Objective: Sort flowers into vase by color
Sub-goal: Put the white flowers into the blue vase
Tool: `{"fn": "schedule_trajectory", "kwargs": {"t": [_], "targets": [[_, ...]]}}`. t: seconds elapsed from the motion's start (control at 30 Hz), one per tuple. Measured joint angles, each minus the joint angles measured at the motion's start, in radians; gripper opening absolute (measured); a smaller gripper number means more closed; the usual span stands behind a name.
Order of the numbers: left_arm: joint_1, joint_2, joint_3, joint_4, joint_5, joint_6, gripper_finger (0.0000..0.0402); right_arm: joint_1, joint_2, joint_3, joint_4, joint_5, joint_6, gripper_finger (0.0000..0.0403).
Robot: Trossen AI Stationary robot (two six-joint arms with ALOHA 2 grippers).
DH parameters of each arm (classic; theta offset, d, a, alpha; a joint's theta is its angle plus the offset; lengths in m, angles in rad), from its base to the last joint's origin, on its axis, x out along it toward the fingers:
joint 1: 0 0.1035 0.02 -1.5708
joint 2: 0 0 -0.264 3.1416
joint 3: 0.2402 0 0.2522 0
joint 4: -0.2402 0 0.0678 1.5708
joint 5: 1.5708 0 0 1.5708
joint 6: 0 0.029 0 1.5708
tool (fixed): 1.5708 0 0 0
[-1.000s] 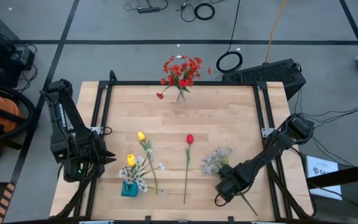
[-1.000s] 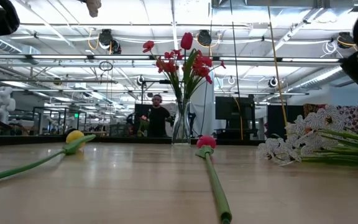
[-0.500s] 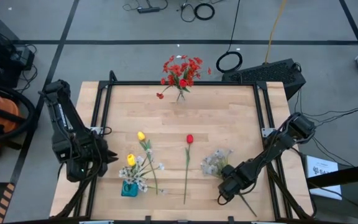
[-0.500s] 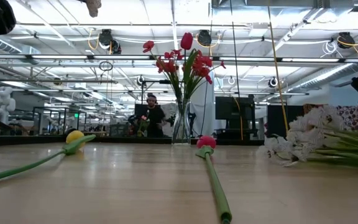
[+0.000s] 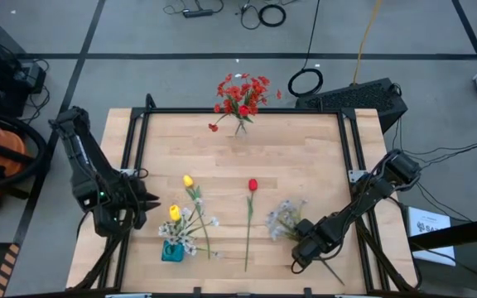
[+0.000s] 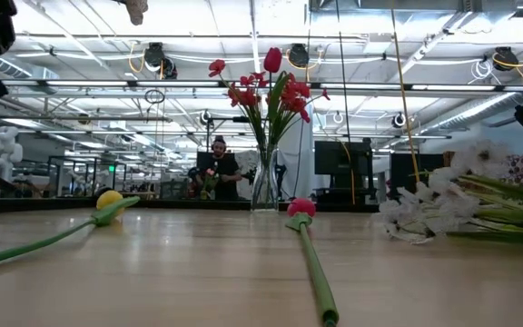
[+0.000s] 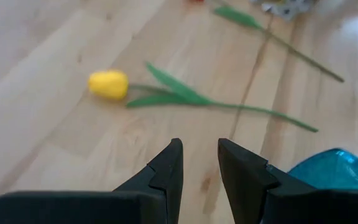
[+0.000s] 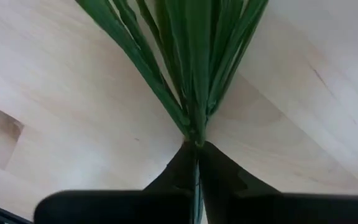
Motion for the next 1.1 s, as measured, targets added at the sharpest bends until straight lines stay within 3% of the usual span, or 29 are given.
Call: {"fn": "schedule_trajectory", "kwargs": {"t": [0.13, 0.43, 0.57, 0.73, 0.97, 1.1], "targets": [[0.095, -0.024, 0.000, 0.080, -0.005, 0.225, 0.0107, 0.001, 0.003, 0.034, -0.011, 0.084, 0.004, 0.0002], [0.403, -0.079, 0.000, 0.112, 0.102, 0.639, 0.0107, -0.010, 0.008, 0.085, 0.037, 0.379, 0.082, 0.0000], [0.551, -0.117, 0.000, 0.134, 0.217, 0.833, 0.0107, -0.033, 0.008, 0.108, 0.042, 0.418, 0.084, 0.0000], [0.737, -0.130, 0.000, 0.274, 0.377, 1.112, 0.0107, -0.044, 0.006, 0.163, 0.040, 0.471, 0.071, 0.0000], [0.999, -0.088, -0.032, 0.380, 0.613, 1.245, 0.0107, -0.043, 0.005, 0.291, -0.123, 0.553, 0.054, 0.0000], [1.095, -0.063, -0.076, 0.506, 0.680, 1.326, 0.0107, -0.043, 0.004, 0.394, -0.311, 0.602, 0.021, 0.0000]]}}
